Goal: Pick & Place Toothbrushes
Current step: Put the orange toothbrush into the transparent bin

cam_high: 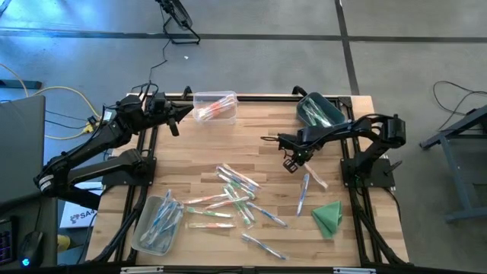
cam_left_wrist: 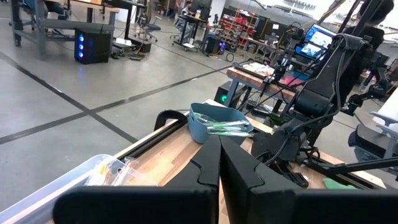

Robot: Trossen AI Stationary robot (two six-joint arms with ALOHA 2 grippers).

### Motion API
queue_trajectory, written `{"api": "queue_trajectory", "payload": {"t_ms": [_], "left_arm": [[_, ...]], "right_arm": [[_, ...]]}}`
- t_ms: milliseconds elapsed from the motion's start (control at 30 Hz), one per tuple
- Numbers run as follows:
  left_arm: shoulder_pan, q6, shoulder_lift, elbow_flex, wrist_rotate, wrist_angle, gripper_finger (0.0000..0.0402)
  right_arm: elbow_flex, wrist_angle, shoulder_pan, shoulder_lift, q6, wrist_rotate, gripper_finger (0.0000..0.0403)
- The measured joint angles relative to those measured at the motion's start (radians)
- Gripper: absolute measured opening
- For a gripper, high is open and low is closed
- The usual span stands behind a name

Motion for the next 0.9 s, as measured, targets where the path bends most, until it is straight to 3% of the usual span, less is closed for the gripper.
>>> {"api": "queue_trajectory", "payload": {"t_ms": [467, 900], "left_arm": [[0.000, 0.000, 0.000, 0.000, 0.000, 0.000, 0.0000], [0.000, 0.000, 0.000, 0.000, 0.001, 0.000, 0.0000]], "right_arm": [[-0.006, 0.041, -0.041, -0.183, -0.067, 0.048, 0.0012], [-0.003, 0.401, -0.149, -0.405, -0.140, -0.059, 0.0012]]}}
